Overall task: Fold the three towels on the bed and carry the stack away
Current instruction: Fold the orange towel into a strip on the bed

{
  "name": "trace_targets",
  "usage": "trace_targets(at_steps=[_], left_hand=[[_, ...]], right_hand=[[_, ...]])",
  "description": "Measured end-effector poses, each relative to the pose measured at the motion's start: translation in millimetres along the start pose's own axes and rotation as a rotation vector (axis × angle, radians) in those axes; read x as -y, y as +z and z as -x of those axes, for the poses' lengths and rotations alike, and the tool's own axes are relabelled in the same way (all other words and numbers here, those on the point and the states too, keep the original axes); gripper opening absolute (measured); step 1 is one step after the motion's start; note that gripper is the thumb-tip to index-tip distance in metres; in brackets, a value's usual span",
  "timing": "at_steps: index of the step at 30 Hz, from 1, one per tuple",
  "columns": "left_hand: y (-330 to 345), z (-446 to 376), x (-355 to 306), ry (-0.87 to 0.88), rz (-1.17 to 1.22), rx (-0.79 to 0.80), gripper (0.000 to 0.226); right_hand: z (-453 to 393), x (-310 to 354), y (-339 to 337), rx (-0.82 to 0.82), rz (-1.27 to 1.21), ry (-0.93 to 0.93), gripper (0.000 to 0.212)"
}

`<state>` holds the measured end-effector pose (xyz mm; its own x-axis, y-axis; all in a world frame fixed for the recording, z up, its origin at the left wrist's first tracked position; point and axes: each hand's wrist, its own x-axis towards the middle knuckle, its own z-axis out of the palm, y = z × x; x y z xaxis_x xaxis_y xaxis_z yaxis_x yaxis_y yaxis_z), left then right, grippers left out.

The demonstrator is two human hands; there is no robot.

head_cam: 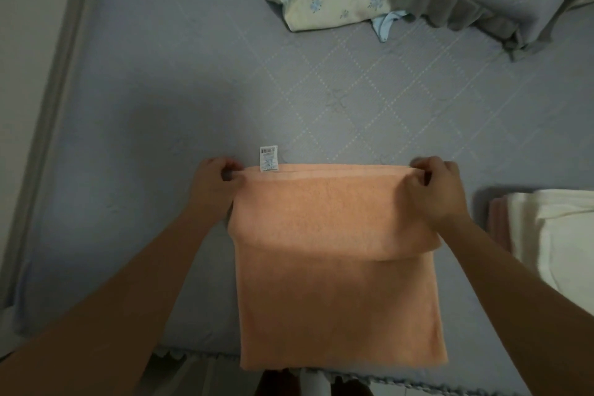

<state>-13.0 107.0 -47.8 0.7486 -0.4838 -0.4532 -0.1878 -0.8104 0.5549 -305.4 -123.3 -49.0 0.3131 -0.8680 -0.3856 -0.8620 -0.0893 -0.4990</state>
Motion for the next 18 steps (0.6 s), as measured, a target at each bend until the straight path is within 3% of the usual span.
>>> trace_targets(at_steps=[3, 5, 7, 8, 12, 15, 18], left_hand=[[-5, -6, 6, -0.029, 0.053, 0.170, 0.020], [-7, -9, 8, -0.025, 0.038, 0.263, 0.026], [-8, -10, 6, 0.008, 0.009, 0.271, 0.014], [-10, -10, 3, 0.035, -0.011, 0.262, 0.004], [-26, -1, -19, 0.106, -0.037, 0.117, 0.015], [-61, 13, -50, 0.139, 0.010, 0.024, 0.007], [-110, 32, -90, 0.270, 0.045, -0.123, 0.015]], right_hand=[[-6, -4, -6, 0.073, 0.003, -0.040, 0.033], [-8, -5, -9, 0.139, 0.050, -0.097, 0.015], [-9, -7, -13, 0.174, 0.093, -0.139, 0.005], [-10, -7, -15, 0.173, 0.098, -0.148, 0.009], [-5, 6, -43, 0.116, 0.086, -0.189, 0.008], [3, 30, -88, 0.066, 0.015, -0.257, 0.008], [19, 61, -147, -0.051, -0.077, -0.346, 0.009]])
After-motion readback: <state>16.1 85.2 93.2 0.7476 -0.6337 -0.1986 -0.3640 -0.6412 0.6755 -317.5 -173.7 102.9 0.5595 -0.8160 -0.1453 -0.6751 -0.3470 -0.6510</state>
